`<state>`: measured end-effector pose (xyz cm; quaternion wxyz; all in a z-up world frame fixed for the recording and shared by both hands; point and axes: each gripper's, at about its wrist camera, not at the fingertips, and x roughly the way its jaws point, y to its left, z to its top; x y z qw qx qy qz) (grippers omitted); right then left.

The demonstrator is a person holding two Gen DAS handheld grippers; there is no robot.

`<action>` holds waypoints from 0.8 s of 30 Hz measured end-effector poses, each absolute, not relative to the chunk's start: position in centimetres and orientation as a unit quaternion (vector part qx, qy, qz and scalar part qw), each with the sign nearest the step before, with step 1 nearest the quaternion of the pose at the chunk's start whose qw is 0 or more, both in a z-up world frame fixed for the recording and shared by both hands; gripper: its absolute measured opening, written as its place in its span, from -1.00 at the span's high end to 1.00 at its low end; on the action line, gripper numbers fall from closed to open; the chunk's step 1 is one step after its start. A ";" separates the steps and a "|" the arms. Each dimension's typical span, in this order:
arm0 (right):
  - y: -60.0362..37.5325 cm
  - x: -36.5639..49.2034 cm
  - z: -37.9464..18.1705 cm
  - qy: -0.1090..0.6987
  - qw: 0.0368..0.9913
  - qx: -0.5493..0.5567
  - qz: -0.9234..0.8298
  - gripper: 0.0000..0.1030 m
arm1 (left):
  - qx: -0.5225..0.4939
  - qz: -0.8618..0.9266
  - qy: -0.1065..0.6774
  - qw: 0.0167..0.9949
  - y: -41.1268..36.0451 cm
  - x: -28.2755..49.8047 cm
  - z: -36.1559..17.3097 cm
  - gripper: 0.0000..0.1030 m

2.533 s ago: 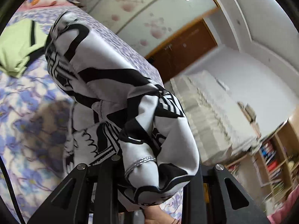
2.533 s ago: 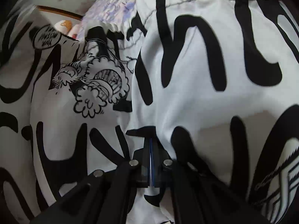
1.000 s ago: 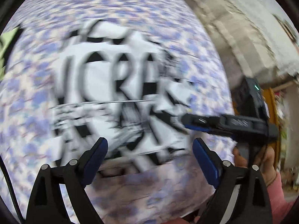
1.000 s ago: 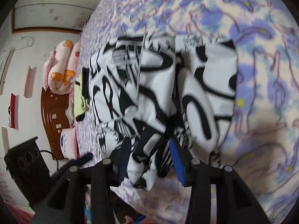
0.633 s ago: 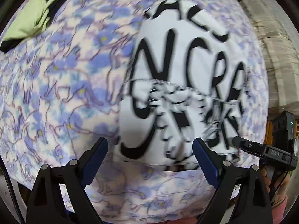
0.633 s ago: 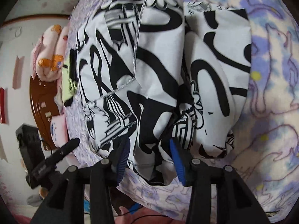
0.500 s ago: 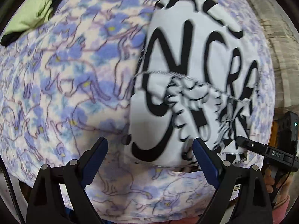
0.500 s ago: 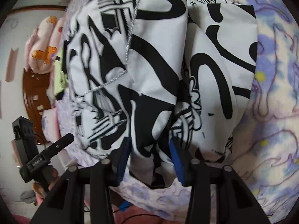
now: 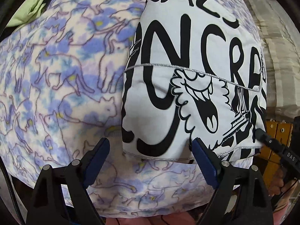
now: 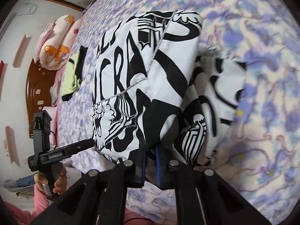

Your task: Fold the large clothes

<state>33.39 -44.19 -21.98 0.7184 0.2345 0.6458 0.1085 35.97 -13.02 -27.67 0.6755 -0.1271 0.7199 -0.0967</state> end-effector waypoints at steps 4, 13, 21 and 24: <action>-45.9 32.2 -22.8 0.648 0.720 0.235 0.087 0.86 | -0.108 -0.102 0.721 0.677 -14.3 36.2 -27.5 -0.60; -49.3 30.1 -29.1 0.645 0.720 0.255 0.019 0.86 | -0.114 -0.090 0.733 0.664 -14.3 35.7 -29.0 -0.32; -47.2 30.0 -31.0 0.616 0.767 0.177 -0.023 0.86 | -0.068 -0.045 0.739 0.669 -13.7 36.2 -30.2 0.46; -45.4 30.5 -31.9 0.600 0.790 0.123 -0.040 0.83 | -0.077 -0.031 0.749 0.658 -12.6 36.0 -31.4 0.48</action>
